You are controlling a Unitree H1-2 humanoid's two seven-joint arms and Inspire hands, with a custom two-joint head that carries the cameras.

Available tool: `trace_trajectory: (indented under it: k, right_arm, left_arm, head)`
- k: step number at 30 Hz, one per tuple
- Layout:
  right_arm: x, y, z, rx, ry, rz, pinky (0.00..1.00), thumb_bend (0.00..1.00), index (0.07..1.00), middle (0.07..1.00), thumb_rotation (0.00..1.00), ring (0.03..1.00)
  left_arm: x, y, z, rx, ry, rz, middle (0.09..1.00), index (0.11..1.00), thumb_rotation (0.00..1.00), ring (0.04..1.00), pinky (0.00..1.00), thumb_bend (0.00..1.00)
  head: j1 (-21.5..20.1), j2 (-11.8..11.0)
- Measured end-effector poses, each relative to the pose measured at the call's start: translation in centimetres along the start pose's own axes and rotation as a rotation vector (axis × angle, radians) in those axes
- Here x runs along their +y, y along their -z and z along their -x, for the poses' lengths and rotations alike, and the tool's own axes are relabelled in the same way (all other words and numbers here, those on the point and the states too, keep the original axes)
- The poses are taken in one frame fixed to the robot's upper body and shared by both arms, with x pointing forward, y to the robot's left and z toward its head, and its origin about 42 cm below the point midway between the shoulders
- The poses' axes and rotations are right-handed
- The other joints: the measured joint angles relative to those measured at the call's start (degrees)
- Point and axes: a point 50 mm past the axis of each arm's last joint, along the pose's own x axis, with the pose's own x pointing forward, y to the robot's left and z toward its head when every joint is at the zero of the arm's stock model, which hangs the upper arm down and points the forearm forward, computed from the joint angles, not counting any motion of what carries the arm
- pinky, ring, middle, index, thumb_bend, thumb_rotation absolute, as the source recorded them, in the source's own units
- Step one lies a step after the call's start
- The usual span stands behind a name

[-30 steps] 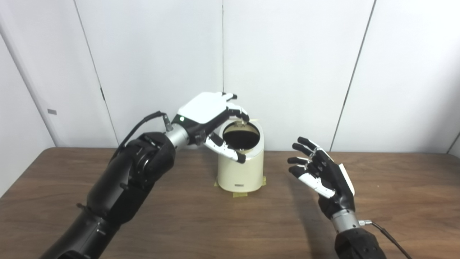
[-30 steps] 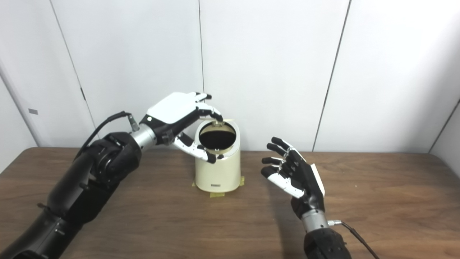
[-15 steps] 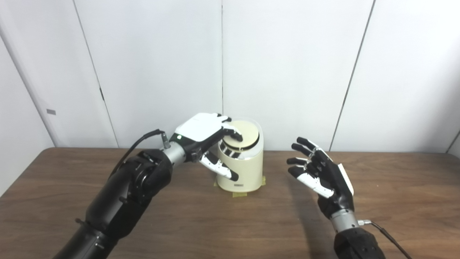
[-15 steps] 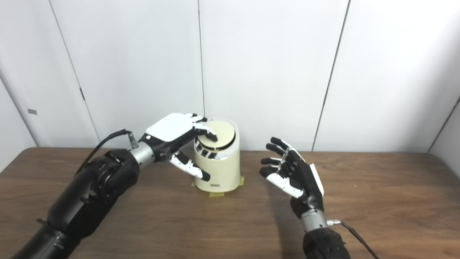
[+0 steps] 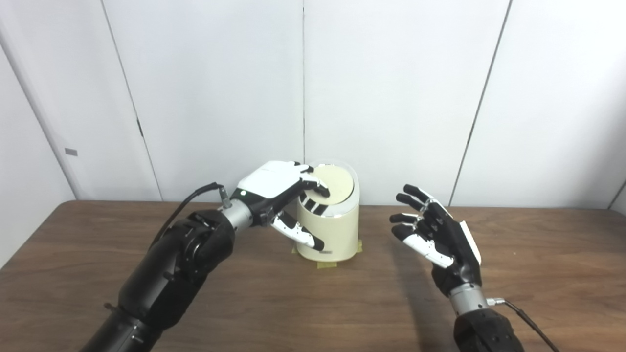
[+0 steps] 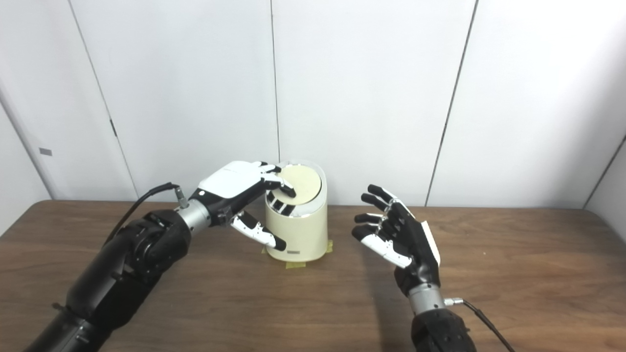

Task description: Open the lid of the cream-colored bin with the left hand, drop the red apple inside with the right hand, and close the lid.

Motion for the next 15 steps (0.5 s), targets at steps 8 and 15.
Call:
trace_trajectory:
  k: [8, 15]
  right_arm:
    - [0.1, 0.0, 0.0, 0.002, 0.001, -0.007, 0.53, 0.87, 0.778, 0.773, 0.29, 0.597]
    - [0.1, 0.0, 0.0, 0.002, 0.001, -0.008, 0.53, 0.84, 0.784, 0.778, 0.26, 0.602]
  left_arm:
    - [-1.3, -0.7, -0.2, -0.011, -0.005, -0.027, 0.827, 0.815, 0.46, 0.976, 1.0, 0.91]
    - [-2.2, -2.2, -0.4, -0.031, 0.011, -0.224, 0.81, 0.788, 0.45, 0.966, 1.0, 0.92]
  head:
    - [-0.2, 0.4]
    - [-0.1, 0.7]
